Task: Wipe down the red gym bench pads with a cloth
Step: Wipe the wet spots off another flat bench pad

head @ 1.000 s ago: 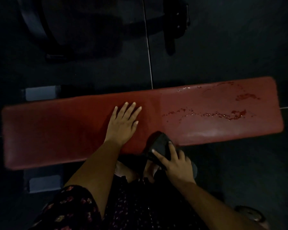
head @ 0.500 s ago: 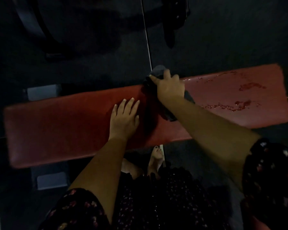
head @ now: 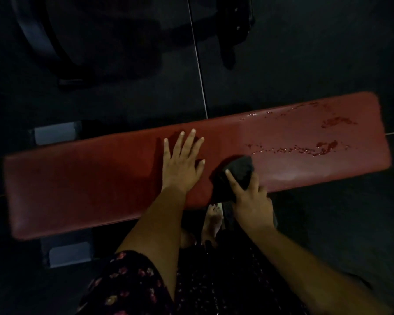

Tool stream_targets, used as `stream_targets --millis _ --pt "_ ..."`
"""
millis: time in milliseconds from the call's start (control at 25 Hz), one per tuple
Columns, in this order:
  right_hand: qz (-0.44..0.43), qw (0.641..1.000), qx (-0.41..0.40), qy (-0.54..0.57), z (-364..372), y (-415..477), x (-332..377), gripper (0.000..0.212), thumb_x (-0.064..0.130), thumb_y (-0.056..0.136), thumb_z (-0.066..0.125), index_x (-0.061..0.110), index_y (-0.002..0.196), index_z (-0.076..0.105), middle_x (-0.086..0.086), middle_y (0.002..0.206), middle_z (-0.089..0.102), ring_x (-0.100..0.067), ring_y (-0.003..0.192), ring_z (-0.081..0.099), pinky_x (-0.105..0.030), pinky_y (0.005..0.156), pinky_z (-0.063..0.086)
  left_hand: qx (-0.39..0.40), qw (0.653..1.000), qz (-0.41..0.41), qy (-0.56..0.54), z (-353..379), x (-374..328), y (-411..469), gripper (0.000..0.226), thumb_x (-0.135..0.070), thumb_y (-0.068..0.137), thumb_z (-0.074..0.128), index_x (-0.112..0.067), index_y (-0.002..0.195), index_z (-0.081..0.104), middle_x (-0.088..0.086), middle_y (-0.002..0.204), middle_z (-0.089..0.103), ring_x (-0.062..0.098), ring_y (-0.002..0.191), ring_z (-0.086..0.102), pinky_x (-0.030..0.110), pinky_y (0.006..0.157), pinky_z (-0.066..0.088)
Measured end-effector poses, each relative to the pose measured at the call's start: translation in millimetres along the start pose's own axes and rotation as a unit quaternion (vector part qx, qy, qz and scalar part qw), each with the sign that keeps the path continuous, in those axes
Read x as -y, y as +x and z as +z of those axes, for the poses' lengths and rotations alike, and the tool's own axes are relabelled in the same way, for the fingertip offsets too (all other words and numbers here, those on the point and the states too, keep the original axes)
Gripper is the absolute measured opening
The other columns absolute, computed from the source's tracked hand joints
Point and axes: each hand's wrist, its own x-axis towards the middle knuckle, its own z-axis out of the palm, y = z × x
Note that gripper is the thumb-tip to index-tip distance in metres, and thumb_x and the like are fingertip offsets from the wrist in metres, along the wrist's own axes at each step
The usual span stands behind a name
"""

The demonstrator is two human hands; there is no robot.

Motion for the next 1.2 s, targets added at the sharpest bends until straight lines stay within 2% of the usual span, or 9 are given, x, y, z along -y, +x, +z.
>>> stream_targets --millis 160,280,440,560,720,840,1000,1200 --pt "0.023 0.999 0.027 -0.023 24 -39 -20 0.103 0.029 0.076 0.075 0.05 0.148 0.005 -0.022 0.149 0.03 -0.039 0.099 0.051 -0.048 0.066 0.053 0.042 0.999 0.023 0.002 0 0 19 0.068 -0.05 0.1 0.032 -0.032 0.155 -0.004 -0.005 0.162 -0.017 0.02 0.149 -0.018 0.052 0.118 -0.011" --pt "0.043 0.998 -0.032 0.013 10 -14 -13 0.099 0.017 0.072 0.076 0.048 0.148 0.022 -0.025 0.145 0.034 -0.042 0.095 0.052 -0.046 0.058 0.053 0.036 0.999 0.021 -0.03 3 -3 20 0.065 -0.048 0.1 0.033 -0.032 0.156 0.003 -0.004 0.164 -0.007 0.019 0.15 -0.011 0.05 0.12 -0.007" --pt "0.034 0.999 -0.024 0.0 -27 51 4 0.076 0.023 0.096 0.051 0.051 0.149 0.004 -0.017 0.155 0.01 -0.037 0.113 0.041 -0.046 0.075 0.05 0.04 0.999 0.017 -0.029 8 -4 18 0.064 -0.048 0.1 0.029 -0.031 0.156 0.002 -0.004 0.164 -0.006 0.019 0.15 -0.011 0.05 0.119 -0.008" --pt "0.0 0.999 -0.035 -0.025 -56 93 12 0.065 0.027 0.1 0.043 0.049 0.15 0.007 -0.016 0.154 0.009 -0.038 0.115 0.04 -0.046 0.077 0.049 0.024 0.999 0.032 -0.01 13 -2 19 0.064 -0.05 0.097 0.02 -0.028 0.156 0.006 0.0 0.164 -0.001 0.022 0.151 -0.006 0.052 0.119 -0.003" --pt "-0.015 0.999 -0.036 -0.024 -85 144 19 0.065 0.028 0.097 0.048 0.046 0.15 0.016 -0.015 0.151 0.016 -0.039 0.117 0.04 -0.046 0.078 0.049 0.018 0.999 0.041 -0.01 17 4 18 0.065 -0.055 0.096 0.013 -0.028 0.155 0.007 0.0 0.164 0.001 0.021 0.151 -0.003 0.049 0.118 -0.006" --pt "0.028 0.997 0.006 0.067 -97 162 21 0.072 0.029 0.091 0.056 0.042 0.151 0.02 -0.015 0.146 0.02 -0.042 0.118 0.042 -0.045 0.084 0.049 0.013 0.999 0.046 -0.013 18 8 18 0.065 -0.057 0.095 0.015 -0.032 0.154 0.003 -0.001 0.164 0.004 0.02 0.151 0.0 0.049 0.118 -0.002" --pt "0.04 0.992 0.014 0.117 -85 126 10 0.074 0.026 0.091 0.056 0.043 0.151 0.015 -0.014 0.149 0.015 -0.04 0.113 0.045 -0.042 0.081 0.048 0.022 0.999 0.047 -0.011 18 8 16 0.064 -0.057 0.096 0.013 -0.032 0.153 0.001 -0.002 0.164 -0.001 0.019 0.15 -0.006 0.049 0.118 -0.003" --pt "0.018 0.997 0.042 0.068 -23 27 -32 0.082 0.034 0.092 0.053 0.049 0.149 -0.004 -0.016 0.152 0.011 -0.038 0.115 0.042 -0.045 0.081 0.05 0.032 0.999 0.036 0.003 17 8 19 0.066 -0.058 0.095 0.01 -0.032 0.154 -0.003 -0.005 0.162 -0.011 0.015 0.148 -0.016 0.047 0.117 -0.011"
